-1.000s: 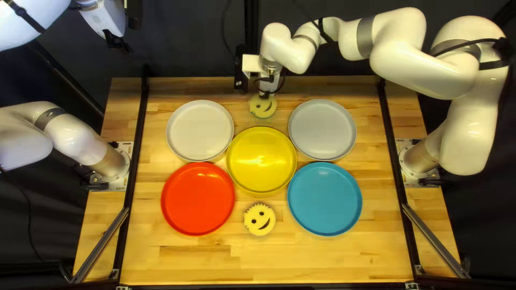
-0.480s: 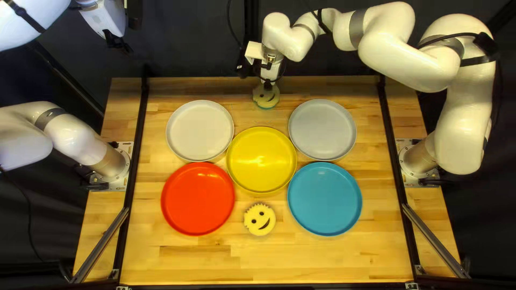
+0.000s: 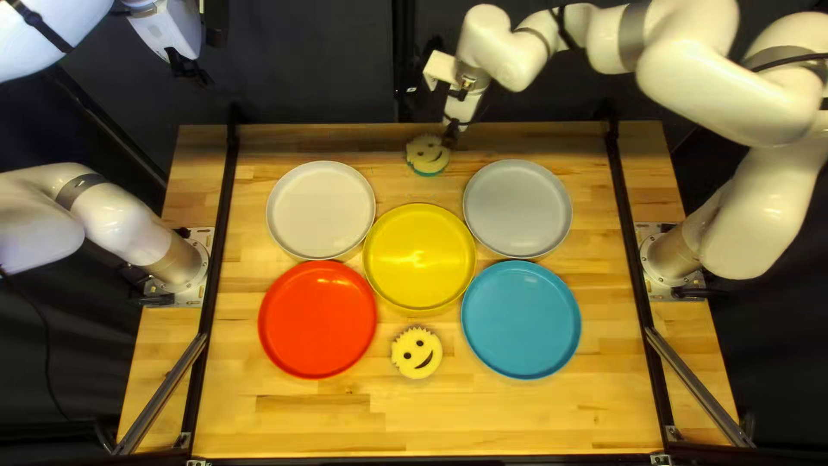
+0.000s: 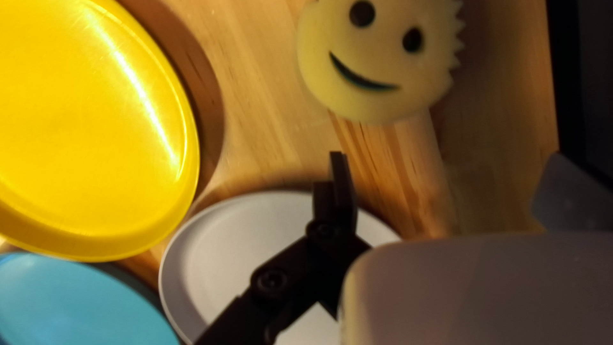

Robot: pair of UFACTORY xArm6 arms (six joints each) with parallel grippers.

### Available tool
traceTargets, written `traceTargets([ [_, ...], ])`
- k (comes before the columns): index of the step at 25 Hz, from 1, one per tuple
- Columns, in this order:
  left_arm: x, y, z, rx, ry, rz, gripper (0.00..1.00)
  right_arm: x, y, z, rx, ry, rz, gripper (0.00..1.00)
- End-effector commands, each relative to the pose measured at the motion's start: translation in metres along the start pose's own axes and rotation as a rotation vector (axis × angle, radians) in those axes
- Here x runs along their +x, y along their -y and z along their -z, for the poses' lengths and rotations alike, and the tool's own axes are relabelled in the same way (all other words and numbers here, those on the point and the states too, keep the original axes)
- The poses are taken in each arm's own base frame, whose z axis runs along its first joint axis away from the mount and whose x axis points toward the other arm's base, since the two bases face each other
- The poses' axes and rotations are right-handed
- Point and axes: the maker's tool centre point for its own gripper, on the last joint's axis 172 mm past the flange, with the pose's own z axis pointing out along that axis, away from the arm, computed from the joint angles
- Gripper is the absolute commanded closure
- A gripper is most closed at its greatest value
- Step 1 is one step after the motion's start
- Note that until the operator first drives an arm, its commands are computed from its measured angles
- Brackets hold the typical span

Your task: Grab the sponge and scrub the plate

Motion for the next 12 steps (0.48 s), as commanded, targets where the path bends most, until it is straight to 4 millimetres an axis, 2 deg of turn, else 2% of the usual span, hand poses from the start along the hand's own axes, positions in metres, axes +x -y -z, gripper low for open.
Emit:
traceTargets([
  [1,0.000,0.000,0.000,0.000,0.000,0.000,0.00,-0.051,0.011,0.032,0.036,-0.018,0.097,0.00],
  [6,0.000,0.000,0.000,0.000,0.000,0.000,0.00,-0.101,0.015,0.071,0.027,-0.003,0.178,0.00],
  [9,0.000,0.000,0.000,0.000,0.000,0.000,0.00,-0.128,0.010,0.093,0.009,0.025,0.210,0.00],
  [12,0.000,0.000,0.000,0.000,0.000,0.000,0.00,-0.147,0.004,0.113,-0.015,0.067,0.229,0.00],
])
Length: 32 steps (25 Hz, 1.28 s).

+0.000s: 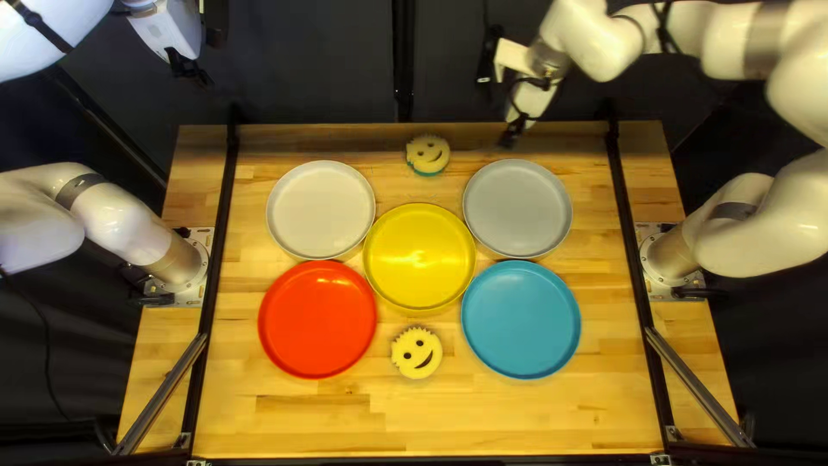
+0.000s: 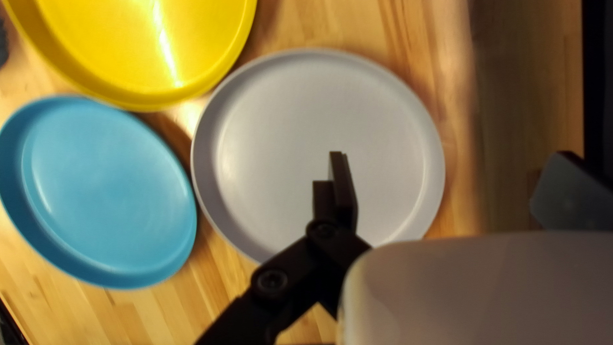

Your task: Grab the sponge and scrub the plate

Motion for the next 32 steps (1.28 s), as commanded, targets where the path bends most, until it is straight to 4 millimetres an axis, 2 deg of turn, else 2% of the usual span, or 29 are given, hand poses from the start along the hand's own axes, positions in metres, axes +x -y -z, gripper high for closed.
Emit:
traceTargets([
  [1,0.000,0.000,0.000,0.000,0.000,0.000,0.00,-0.036,-0.003,0.029,-0.033,0.072,0.032,0.00],
  [5,0.000,0.000,0.000,0.000,0.000,0.000,0.00,-0.048,-0.013,0.061,-0.092,0.111,0.015,0.00],
  [12,0.000,0.000,0.000,0.000,0.000,0.000,0.00,-0.045,-0.045,0.117,-0.155,0.142,-0.062,0.00],
  [14,0.000,0.000,0.000,0.000,0.000,0.000,0.00,-0.050,-0.046,0.123,-0.155,0.136,-0.081,0.00],
  [32,0.000,0.000,0.000,0.000,0.000,0.000,0.00,-0.051,-0.044,0.123,-0.153,0.133,-0.082,0.00],
])
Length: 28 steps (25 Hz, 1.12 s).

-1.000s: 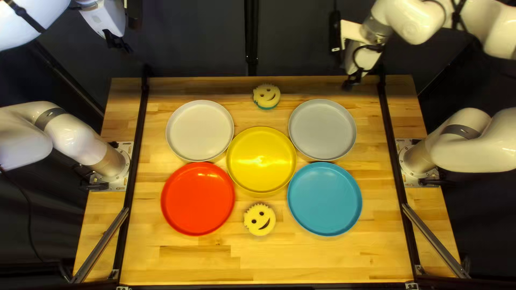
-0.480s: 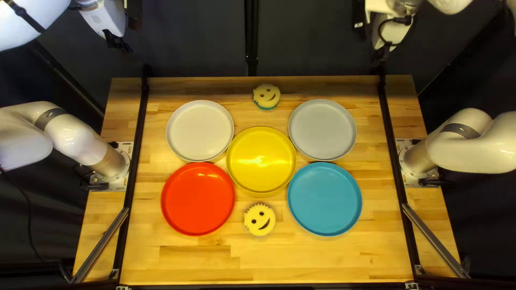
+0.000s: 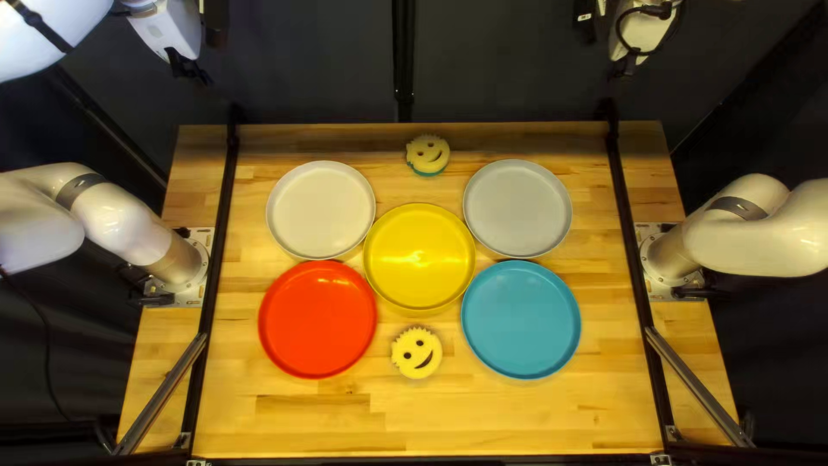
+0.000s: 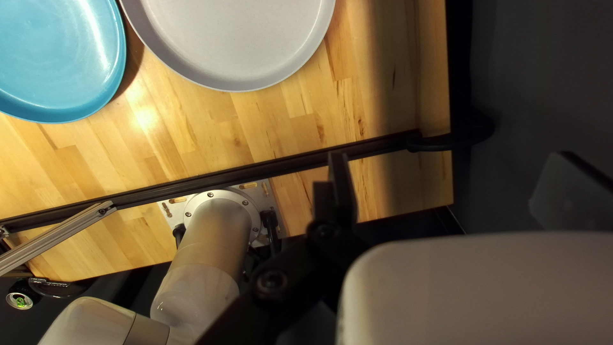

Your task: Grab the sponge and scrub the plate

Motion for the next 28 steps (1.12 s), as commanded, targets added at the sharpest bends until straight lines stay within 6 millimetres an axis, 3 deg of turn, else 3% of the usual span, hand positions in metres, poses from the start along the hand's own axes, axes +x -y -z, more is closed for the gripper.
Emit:
traceTargets([
  [1,0.000,0.000,0.000,0.000,0.000,0.000,0.00,0.000,0.000,0.000,0.000,0.000,0.000,0.00],
  [4,0.000,0.000,0.000,0.000,0.000,0.000,0.00,0.000,0.000,0.000,0.000,0.000,0.000,0.00],
  [6,0.006,-0.029,-0.001,-0.001,-0.019,-0.007,0.00,0.000,0.000,0.000,0.000,0.000,0.000,0.00],
  [10,0.020,-0.068,-0.001,0.010,-0.042,-0.040,0.00,0.000,0.000,0.000,0.000,0.000,0.000,0.00],
  [14,0.039,-0.094,-0.017,-0.008,-0.074,-0.069,0.00,0.000,0.000,0.000,0.000,0.000,0.000,0.00],
  [17,0.054,-0.102,-0.029,-0.024,-0.096,-0.086,0.00,0.000,0.000,0.000,0.000,0.000,0.000,0.00],
  [22,0.105,-0.131,-0.053,-0.052,-0.131,-0.145,0.00,0.000,0.000,0.000,0.000,0.000,0.000,0.00],
  [28,0.162,-0.187,-0.080,-0.072,-0.155,-0.240,0.00,0.000,0.000,0.000,0.000,0.000,0.000,0.00],
])
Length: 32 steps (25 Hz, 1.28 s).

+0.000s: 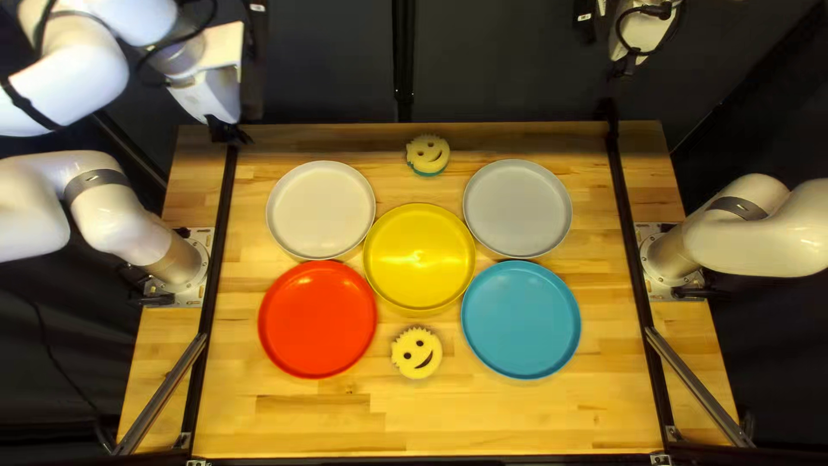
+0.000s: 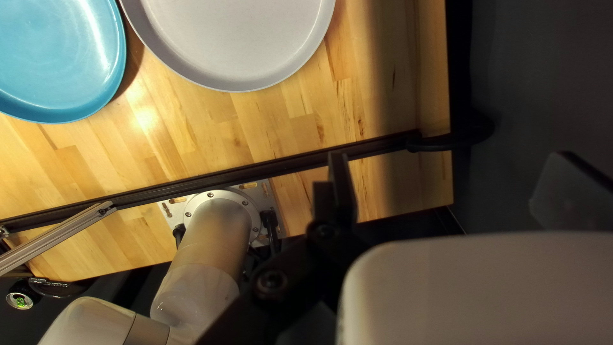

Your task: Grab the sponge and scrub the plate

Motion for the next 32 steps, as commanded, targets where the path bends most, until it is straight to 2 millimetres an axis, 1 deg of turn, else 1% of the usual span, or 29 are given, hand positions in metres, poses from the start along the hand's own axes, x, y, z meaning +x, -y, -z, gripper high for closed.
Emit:
traceTargets([
  [1,0.040,-0.032,-0.034,-0.011,-0.014,-0.054,0.00,0.000,0.000,0.000,0.000,0.000,0.000,0.00],
  [2,0.044,-0.040,-0.047,-0.010,0.004,-0.073,0.00,0.000,0.000,0.000,0.000,0.000,0.000,0.00],
  [10,0.044,-0.040,-0.047,-0.010,0.004,-0.073,0.00,0.000,0.000,0.000,0.000,0.000,0.000,0.00],
  [11,0.036,-0.035,-0.042,-0.008,0.007,-0.055,0.00,0.000,0.000,0.000,0.000,0.000,0.000,0.00],
  [12,0.032,-0.034,-0.041,-0.001,0.009,-0.041,0.00,0.000,0.000,0.000,0.000,0.000,0.000,0.00],
  [13,0.033,-0.036,-0.044,0.003,0.010,-0.033,0.00,0.000,0.000,0.000,0.000,0.000,0.000,0.00],
  [14,0.038,-0.041,-0.052,0.004,0.009,-0.035,0.00,0.000,0.000,0.000,0.000,0.000,0.000,0.00],
  [15,0.049,-0.052,-0.068,0.005,0.006,-0.043,0.00,0.000,0.000,0.000,0.000,0.000,0.000,0.00],
  [16,0.057,-0.058,-0.078,0.004,0.003,-0.051,0.00,0.000,0.000,0.000,0.000,0.000,0.000,0.00],
  [17,0.070,-0.069,-0.093,0.003,-0.004,-0.068,0.00,0.000,0.000,0.000,0.000,0.000,0.000,0.00],
  [18,0.081,-0.078,-0.103,0.001,-0.012,-0.081,0.00,0.000,0.000,0.000,0.000,0.000,0.000,0.00],
  [19,0.085,-0.082,-0.107,0.000,-0.016,-0.089,0.00,0.000,0.000,0.000,0.000,0.000,0.000,0.00],
  [21,0.102,-0.099,-0.120,-0.002,-0.033,-0.118,0.00,0.000,0.000,0.000,0.000,0.000,0.000,0.00],
  [24,0.119,-0.117,-0.131,-0.002,-0.048,-0.150,0.00,0.000,0.000,0.000,0.000,0.000,0.000,0.00],
  [25,0.126,-0.126,-0.134,0.002,-0.057,-0.168,0.00,0.000,0.000,0.000,0.000,0.000,0.000,0.00],
  [28,0.136,-0.144,-0.144,0.021,-0.080,-0.215,0.00,0.000,0.000,0.000,0.000,0.000,0.000,0.00],
  [32,0.135,-0.162,-0.163,0.040,-0.093,-0.263,0.00,0.000,0.000,0.000,0.000,0.000,0.000,0.00],
])
